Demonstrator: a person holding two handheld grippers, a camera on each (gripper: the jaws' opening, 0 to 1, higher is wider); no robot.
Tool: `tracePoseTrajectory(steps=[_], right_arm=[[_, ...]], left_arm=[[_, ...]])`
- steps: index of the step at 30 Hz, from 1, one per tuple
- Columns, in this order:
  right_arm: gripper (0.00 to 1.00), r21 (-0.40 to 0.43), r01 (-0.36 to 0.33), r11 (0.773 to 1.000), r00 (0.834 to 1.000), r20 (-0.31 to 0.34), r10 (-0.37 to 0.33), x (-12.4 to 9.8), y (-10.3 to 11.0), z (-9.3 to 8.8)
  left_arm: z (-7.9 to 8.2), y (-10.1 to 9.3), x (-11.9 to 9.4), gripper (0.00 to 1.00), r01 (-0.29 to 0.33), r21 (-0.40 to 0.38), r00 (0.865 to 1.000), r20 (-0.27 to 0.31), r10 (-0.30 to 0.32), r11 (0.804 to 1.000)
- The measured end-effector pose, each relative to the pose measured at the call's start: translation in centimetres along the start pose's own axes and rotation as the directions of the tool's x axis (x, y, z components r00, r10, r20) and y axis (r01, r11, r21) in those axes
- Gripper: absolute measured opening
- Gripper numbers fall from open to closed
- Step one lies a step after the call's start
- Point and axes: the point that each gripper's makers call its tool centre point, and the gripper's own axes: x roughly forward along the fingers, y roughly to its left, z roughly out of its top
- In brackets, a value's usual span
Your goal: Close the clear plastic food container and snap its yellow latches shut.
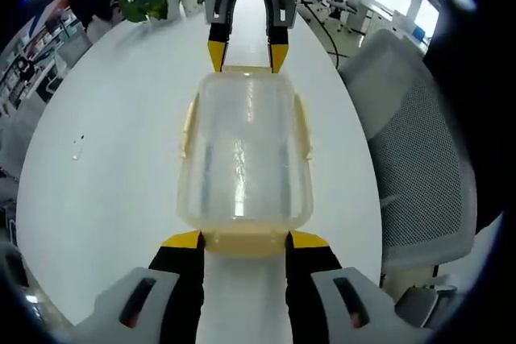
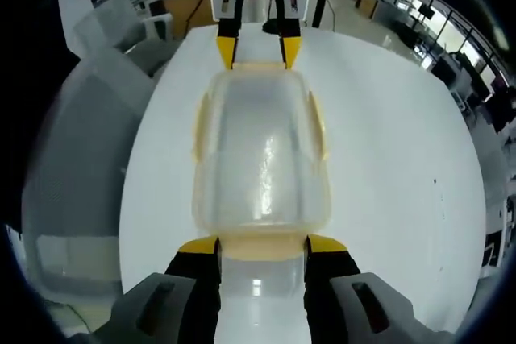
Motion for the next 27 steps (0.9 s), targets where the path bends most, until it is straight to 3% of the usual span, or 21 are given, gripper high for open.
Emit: tracePoseTrajectory(steps=[27], right_arm=[[0.39,0.025,0.01,1.0,1.0,-0.001,-0.01,-1.3,0.4,-3.9]], left_arm=[[3.6,0.1,2.1,0.38,0.008,0.027,1.0,-0.012,-0.008,1.0]])
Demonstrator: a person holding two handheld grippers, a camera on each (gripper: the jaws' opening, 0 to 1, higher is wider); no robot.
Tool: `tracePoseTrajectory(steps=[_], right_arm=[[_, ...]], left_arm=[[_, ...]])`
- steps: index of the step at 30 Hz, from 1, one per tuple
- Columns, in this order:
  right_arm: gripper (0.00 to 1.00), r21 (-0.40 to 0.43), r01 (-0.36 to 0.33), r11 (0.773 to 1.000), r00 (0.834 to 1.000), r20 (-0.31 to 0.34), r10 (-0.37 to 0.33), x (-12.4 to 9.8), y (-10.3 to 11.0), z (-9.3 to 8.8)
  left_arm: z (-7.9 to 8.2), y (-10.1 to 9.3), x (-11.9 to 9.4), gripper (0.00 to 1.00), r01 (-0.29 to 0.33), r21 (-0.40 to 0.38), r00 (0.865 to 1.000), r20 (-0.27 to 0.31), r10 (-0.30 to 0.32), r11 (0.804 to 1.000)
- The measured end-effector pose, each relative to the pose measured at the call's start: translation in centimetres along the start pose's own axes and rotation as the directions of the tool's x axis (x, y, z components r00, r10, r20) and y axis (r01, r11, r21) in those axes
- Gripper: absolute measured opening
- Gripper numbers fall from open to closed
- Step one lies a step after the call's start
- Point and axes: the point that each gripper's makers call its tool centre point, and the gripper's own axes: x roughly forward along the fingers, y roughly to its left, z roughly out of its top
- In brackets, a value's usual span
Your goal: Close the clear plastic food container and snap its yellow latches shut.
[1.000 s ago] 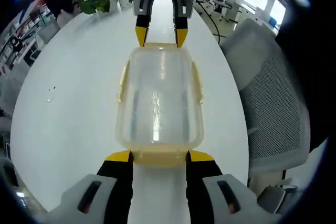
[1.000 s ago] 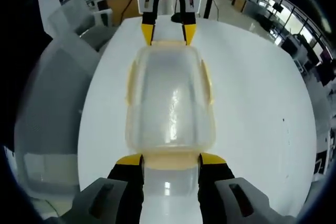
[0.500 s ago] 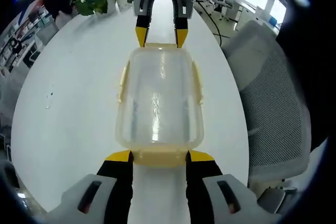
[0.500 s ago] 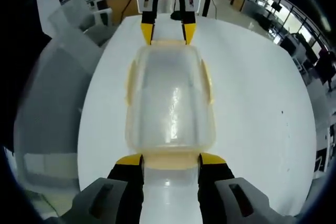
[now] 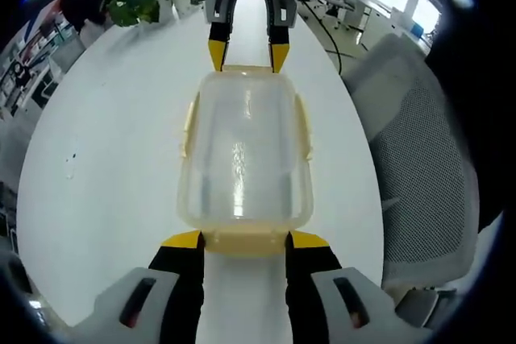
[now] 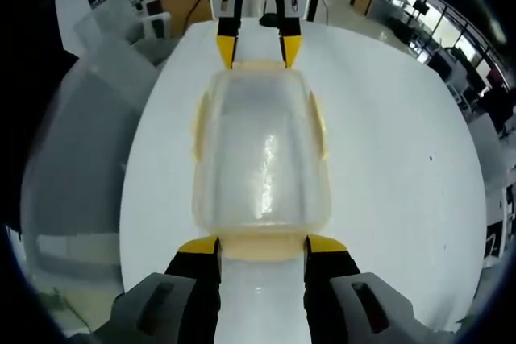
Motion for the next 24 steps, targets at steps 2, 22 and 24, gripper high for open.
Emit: tracePoseTrajectory(steps=[2,22,24], right_arm=[[0.39,0.001,0.001,1.0,1.0,-0.001,-0.001,-0.1,0.0,-0.3],[0.39,0.014,0.003,1.0,1.0,-0.015,-0.003,-1.0,-0.1,-3.3],[0.39,0.017,0.0,1.0,1.0,-0.016,0.001,-1.0,-0.1,-3.6]], left_arm=[[0.3,0.0,0.1,0.38,0.001,0.0,1.0,0.001,-0.001,1.0],[2.9,0.2,2.0,0.38,0.017,0.004,1.0,0.011,-0.017,1.0],[3.0,0.1,2.1,0.38,0.021,0.004,1.0,0.011,-0.021,1.0]])
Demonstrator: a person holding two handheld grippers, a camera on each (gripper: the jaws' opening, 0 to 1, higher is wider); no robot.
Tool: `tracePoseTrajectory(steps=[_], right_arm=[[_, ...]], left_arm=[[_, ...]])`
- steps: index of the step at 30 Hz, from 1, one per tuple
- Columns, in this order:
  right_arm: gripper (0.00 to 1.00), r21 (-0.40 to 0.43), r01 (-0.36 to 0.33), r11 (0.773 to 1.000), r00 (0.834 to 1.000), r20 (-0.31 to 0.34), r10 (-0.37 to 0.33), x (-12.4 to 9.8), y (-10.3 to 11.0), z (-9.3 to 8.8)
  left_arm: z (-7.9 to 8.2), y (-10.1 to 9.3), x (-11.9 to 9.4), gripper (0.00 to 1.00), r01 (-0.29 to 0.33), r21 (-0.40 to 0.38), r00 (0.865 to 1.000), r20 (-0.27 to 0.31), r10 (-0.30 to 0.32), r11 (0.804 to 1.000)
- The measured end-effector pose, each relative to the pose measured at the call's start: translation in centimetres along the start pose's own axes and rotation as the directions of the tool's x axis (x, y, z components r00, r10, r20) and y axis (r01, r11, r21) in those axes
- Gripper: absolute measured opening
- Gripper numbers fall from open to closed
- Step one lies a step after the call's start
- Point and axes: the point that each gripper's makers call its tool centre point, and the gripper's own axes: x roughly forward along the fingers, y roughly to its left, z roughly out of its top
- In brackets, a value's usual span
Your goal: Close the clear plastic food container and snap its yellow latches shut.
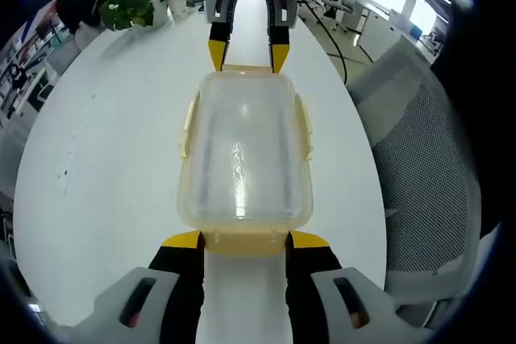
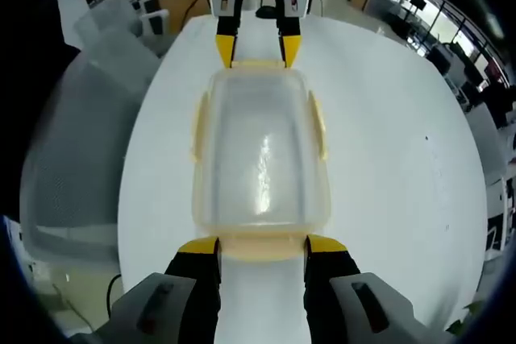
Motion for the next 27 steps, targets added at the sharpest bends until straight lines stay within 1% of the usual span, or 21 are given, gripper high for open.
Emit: tracePoseTrajectory(steps=[6,12,21,27], right_arm=[[0.39,0.005,-0.003,1.0,1.0,-0.004,0.003,-0.08,0.03,-0.6],[0.39,0.007,-0.007,1.0,1.0,0.003,0.007,-0.16,0.06,-0.63],[0.39,0.007,0.0,1.0,1.0,-0.005,0.0,0.04,-0.11,-0.84],[0.39,-0.001,0.003,1.0,1.0,-0.01,-0.003,-0.4,-0.11,-0.98]], left_arm=[[0.45,-0.06,0.51,0.38,0.009,-0.002,1.0,0.01,-0.009,1.0],[0.48,-0.05,0.48,0.38,0.016,0.0,1.0,0.008,-0.016,1.0],[0.67,0.22,0.67,0.38,0.012,0.005,1.0,-0.001,-0.012,1.0],[0.94,0.1,0.72,0.38,0.012,0.002,1.0,0.0,-0.012,1.0]])
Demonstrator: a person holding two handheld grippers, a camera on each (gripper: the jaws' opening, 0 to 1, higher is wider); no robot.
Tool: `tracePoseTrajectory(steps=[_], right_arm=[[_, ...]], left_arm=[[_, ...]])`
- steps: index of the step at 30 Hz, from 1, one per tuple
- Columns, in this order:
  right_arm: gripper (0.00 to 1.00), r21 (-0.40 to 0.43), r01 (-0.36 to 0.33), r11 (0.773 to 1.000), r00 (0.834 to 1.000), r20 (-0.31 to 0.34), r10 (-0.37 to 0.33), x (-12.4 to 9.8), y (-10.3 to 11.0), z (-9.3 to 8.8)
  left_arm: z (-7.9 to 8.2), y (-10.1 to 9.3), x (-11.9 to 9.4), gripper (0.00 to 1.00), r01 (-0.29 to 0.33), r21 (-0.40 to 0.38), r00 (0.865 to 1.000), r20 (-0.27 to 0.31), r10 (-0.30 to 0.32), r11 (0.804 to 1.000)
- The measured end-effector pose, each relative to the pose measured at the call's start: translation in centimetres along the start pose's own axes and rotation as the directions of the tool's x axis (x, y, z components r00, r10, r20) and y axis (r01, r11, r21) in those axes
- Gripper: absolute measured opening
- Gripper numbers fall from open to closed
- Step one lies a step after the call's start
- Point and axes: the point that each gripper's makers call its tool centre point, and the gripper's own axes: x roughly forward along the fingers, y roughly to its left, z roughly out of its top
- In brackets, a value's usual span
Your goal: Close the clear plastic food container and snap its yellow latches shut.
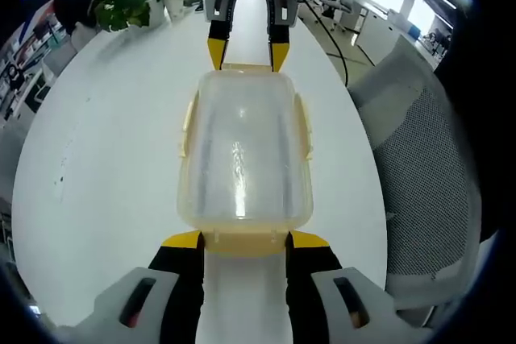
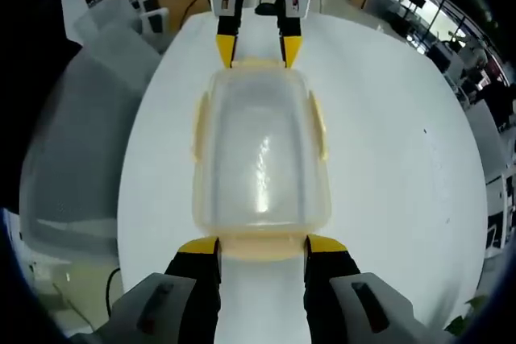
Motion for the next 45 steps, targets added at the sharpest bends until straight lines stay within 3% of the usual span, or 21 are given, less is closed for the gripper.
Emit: tracePoseTrajectory(steps=[10,21,30,38,45], right_arm=[[0.39,0.004,-0.004,1.0,1.0,-0.017,0.005,0.3,0.2,-0.5],[0.39,0.013,-0.004,1.0,1.0,0.009,0.003,0.3,0.1,-0.5],[0.4,-0.031,0.006,1.0,1.0,0.016,-0.006,0.3,0.2,-0.7],[0.4,-0.038,0.015,0.999,1.0,-0.003,-0.015,0.3,0.1,-1.2],[0.37,0.047,0.024,0.999,0.999,0.027,-0.025,-0.3,0.1,-1.2]], left_arm=[[0.1,0.0,0.5,0.38,0.01,-0.002,1.0,0.002,-0.01,1.0],[0.1,0.0,0.6,0.39,0.004,0.003,1.0,-0.005,-0.004,1.0],[0.1,0.2,0.5,0.4,-0.013,0.033,1.0,0.013,0.013,0.999],[-0.4,0.0,0.6,0.41,-0.008,0.043,0.999,-0.031,0.01,0.999],[-0.1,0.2,0.2,0.42,-0.024,0.004,1.0,-0.008,0.024,1.0]])
